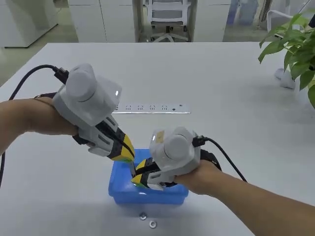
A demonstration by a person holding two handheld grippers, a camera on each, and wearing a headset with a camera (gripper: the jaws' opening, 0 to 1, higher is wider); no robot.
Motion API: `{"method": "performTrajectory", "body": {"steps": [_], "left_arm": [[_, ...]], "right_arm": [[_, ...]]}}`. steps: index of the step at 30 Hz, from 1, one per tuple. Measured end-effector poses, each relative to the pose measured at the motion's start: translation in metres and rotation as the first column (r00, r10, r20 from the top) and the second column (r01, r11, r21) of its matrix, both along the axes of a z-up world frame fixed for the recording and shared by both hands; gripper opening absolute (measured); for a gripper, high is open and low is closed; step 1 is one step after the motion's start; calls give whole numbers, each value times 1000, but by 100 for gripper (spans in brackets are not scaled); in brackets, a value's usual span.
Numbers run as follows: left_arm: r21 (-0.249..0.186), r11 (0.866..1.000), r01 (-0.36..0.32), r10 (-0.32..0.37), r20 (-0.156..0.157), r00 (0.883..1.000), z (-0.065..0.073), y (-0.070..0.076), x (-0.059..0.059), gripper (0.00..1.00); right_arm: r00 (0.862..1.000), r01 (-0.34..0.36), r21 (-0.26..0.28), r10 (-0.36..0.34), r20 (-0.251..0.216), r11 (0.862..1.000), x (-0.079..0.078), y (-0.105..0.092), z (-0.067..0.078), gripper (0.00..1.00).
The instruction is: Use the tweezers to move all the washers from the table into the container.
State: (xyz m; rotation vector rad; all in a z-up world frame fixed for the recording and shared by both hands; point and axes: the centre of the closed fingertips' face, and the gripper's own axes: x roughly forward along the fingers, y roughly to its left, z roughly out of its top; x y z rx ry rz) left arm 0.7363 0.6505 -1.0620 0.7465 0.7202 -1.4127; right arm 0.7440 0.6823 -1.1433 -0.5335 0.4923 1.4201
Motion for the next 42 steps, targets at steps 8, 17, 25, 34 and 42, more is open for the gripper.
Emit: {"method": "performTrajectory", "body": {"steps": [8,17,25,34,42], "left_arm": [[0,1000,3,-3,9,1000,7,-3,-3,5],[-7,1000,7,-7,30,1000,23,-10,-14,5],[-9,1000,20,-19,44,999,35,-16,-26,5],[-12,999,34,-33,49,998,38,-25,-43,5],[-18,999,46,-45,48,998,37,-31,-57,5]], "right_arm": [[1000,0,-2,0,12,1000,-2,-2,7,11],[999,0,-11,1,38,1000,-11,-8,23,11],[998,5,-14,-4,57,1000,-23,-13,35,11],[998,16,-18,-15,68,1000,-39,-22,39,11],[997,27,-16,-26,69,1000,-53,-30,37,11]]}}
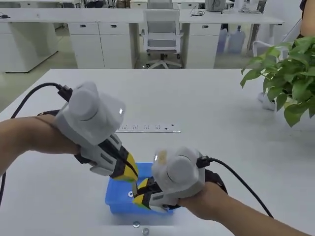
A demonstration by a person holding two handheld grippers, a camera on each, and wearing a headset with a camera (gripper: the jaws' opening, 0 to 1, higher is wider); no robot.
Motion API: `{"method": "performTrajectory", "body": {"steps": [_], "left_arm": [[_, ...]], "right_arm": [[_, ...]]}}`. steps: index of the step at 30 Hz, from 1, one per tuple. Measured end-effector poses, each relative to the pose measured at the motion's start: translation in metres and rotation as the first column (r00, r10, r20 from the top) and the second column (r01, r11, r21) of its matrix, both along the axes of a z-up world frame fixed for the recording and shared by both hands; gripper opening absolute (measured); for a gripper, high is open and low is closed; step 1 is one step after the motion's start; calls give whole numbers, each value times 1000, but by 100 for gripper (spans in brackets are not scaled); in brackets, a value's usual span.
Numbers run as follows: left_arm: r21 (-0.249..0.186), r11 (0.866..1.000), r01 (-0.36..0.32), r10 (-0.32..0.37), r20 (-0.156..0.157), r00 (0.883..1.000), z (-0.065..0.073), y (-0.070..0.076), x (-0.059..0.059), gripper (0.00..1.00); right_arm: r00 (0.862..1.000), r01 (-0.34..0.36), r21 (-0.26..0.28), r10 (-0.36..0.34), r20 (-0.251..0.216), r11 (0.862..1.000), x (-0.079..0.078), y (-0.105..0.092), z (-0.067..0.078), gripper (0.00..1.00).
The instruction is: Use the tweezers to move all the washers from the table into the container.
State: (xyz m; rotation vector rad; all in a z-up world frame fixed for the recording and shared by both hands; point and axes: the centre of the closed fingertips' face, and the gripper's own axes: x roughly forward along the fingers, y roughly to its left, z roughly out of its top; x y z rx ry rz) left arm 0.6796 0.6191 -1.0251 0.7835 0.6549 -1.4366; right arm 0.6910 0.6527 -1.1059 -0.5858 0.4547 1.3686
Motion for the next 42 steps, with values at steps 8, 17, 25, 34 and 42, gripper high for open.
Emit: {"method": "performTrajectory", "body": {"steps": [8,17,25,34,42], "left_arm": [[-11,1000,4,-4,-1,1000,-2,-5,-8,5],[-18,1000,15,-16,-19,1000,-15,-12,-21,5],[-21,1000,22,-23,-37,999,-28,-16,-29,5],[-17,1000,26,-27,-61,998,-42,-18,-30,5],[-13,1000,26,-27,-73,997,-49,-17,-30,5]], "right_arm": [[1000,7,-6,-7,1,1000,-8,-4,-2,11],[1000,18,-20,-18,-7,1000,-22,-13,-15,11],[1000,24,-32,-25,-12,999,-30,-18,-29,11],[999,31,-35,-32,-25,999,-35,-20,-41,11],[999,32,-38,-33,-33,999,-36,-20,-48,11]]}}
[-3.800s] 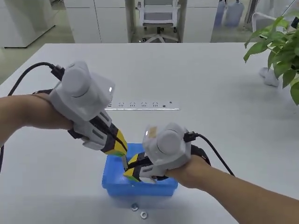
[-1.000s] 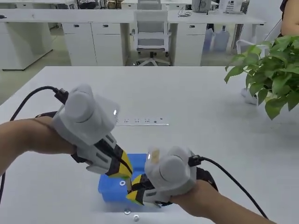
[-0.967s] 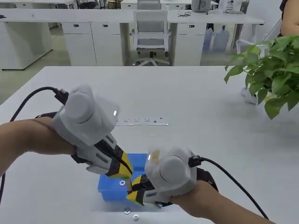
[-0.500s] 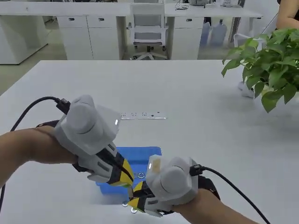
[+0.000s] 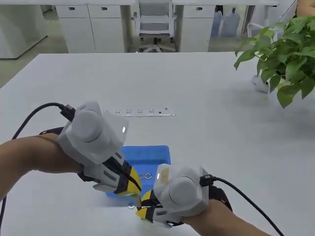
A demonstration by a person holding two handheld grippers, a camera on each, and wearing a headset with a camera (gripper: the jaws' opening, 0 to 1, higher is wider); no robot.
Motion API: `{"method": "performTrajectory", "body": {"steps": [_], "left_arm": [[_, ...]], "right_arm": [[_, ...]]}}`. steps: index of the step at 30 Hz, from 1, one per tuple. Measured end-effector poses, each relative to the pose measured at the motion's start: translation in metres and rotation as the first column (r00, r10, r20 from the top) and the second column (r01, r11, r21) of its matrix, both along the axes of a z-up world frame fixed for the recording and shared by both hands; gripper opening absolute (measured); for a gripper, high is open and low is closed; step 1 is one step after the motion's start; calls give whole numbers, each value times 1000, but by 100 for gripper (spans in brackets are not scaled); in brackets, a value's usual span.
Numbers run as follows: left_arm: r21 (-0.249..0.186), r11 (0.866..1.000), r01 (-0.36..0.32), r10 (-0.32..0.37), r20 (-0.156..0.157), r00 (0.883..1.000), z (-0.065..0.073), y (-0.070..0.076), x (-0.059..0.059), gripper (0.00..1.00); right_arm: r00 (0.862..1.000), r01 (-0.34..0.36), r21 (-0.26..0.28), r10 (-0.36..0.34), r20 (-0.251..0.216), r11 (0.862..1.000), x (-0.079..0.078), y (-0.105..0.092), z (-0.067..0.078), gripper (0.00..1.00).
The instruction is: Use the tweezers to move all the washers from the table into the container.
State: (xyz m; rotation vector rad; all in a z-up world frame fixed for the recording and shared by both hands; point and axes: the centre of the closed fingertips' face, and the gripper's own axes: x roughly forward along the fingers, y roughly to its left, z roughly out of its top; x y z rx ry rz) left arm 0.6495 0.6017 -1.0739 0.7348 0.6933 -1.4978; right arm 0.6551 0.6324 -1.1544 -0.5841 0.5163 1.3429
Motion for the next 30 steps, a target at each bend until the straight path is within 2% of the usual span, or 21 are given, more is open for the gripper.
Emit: {"method": "performTrajectory", "body": {"steps": [14,19,30], "left_arm": [[3,1000,0,0,0,1000,-5,1,4,5],[-5,1000,-1,1,-9,1000,-5,0,4,5],[-8,1000,-3,3,-12,1000,-5,-1,3,5]], "right_arm": [[1000,4,5,-4,-8,1000,3,0,-6,11],[999,24,13,-23,-45,1000,3,0,-6,10],[998,30,15,-29,-58,999,2,0,-7,9]]}}
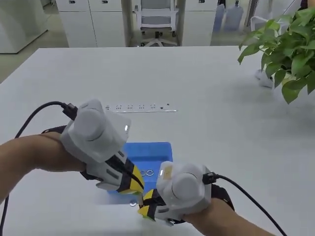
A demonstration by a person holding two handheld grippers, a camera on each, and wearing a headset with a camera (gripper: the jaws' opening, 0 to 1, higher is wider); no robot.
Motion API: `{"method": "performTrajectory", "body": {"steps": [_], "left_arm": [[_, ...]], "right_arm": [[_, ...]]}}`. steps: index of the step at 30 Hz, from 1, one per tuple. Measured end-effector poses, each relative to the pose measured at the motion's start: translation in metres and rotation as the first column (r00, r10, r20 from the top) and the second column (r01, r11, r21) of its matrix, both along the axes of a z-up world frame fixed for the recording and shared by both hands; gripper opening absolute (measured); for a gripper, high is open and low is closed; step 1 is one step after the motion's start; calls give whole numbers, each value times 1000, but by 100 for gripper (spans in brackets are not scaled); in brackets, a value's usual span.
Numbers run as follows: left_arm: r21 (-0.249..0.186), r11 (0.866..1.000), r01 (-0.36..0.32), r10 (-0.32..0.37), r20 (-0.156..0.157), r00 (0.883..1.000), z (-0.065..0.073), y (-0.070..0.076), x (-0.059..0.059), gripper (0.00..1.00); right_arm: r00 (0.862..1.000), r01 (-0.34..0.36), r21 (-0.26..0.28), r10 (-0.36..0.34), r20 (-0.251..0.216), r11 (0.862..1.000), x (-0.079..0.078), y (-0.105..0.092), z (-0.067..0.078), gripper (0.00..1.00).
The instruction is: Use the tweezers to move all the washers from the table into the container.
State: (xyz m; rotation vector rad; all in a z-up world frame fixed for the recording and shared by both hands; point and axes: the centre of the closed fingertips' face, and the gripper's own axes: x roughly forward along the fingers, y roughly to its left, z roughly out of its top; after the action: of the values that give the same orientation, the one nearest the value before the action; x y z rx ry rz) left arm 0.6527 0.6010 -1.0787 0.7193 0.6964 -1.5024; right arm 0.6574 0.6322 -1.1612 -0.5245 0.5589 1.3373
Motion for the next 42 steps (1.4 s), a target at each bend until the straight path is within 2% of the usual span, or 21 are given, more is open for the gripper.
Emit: {"method": "performTrajectory", "body": {"steps": [14,21,26,36,42], "left_arm": [[-5,1000,4,-4,-7,1000,4,0,-4,5],[-16,1000,-3,3,-7,1000,11,1,-7,5],[-19,1000,-3,2,-18,1000,17,1,-11,5],[-34,999,7,-7,1,1000,37,-1,-9,5],[-44,999,9,-8,26,1000,48,-4,-6,5]], "right_arm": [[1000,-7,-8,7,10,1000,-5,0,4,9],[1000,-5,-2,5,5,1000,-7,0,11,9],[1000,-16,0,16,4,1000,-10,2,17,9],[1000,-9,17,8,20,1000,-6,-1,36,9],[999,-8,22,7,39,1000,0,-4,48,9]]}}
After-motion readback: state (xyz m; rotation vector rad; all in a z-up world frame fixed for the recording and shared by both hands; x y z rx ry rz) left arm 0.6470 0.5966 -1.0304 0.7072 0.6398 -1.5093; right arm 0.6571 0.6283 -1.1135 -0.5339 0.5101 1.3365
